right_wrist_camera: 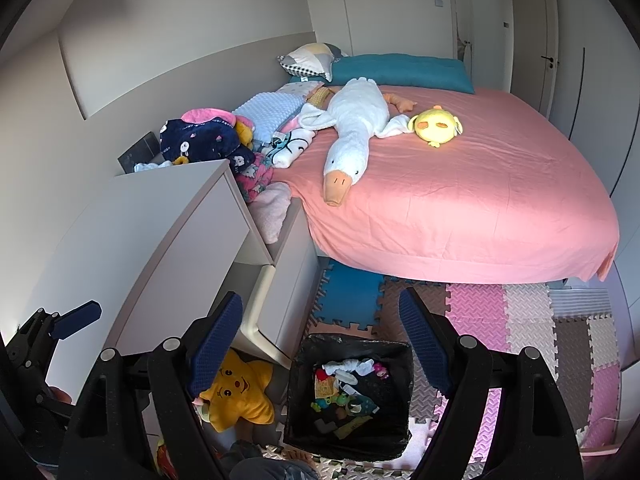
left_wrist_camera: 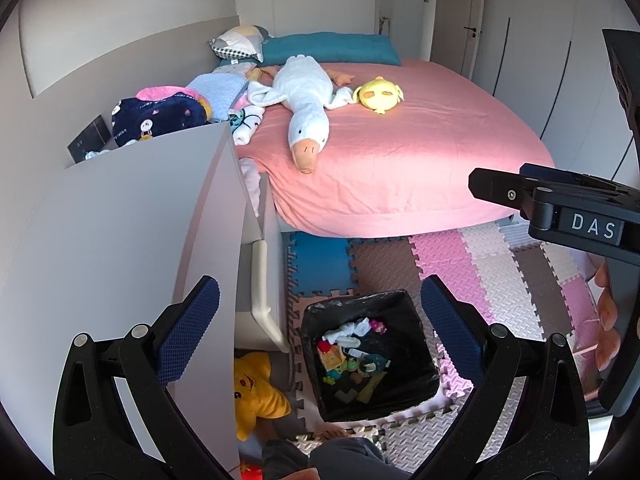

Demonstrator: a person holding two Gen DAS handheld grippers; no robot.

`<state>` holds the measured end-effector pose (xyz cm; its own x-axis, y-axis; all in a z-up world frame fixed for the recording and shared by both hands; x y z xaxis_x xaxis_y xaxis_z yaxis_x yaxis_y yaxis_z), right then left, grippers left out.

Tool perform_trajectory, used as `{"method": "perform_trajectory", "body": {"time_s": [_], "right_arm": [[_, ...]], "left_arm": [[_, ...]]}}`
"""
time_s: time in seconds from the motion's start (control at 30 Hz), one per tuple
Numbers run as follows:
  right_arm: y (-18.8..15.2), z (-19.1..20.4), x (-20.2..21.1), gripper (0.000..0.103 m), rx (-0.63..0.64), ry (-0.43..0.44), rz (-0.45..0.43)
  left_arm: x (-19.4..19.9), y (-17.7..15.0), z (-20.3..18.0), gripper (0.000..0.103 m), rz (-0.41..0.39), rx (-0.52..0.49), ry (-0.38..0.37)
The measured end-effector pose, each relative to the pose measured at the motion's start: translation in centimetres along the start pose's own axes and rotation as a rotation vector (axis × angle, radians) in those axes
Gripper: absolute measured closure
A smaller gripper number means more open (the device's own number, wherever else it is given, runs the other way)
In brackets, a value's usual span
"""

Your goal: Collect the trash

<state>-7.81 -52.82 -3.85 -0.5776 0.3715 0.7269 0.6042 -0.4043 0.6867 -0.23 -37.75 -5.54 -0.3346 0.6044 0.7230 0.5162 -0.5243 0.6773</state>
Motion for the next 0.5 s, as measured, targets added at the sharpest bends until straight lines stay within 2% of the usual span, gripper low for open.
{"method": "perform_trajectory", "body": {"time_s": [0.5], "right_arm": [[-0.08, 0.04, 0.08, 0.022, 0.000, -0.002, 0.001]], "left_arm": [[0.00, -0.33, -0.28, 0.006, 0.002, -0.007, -0.001]]}}
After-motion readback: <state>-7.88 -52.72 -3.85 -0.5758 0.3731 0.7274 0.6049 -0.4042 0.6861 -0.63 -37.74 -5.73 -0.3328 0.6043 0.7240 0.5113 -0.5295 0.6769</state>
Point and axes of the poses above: each gripper's, at about its wrist camera, not at the fingertips, and x roughly against the way its jaws point, z to its left, y to its top, the point moved 5 cm from there along -x, roughly the way its jaws point, and after that the axes turned 12 degrees about -y, right-handed, at the moved point
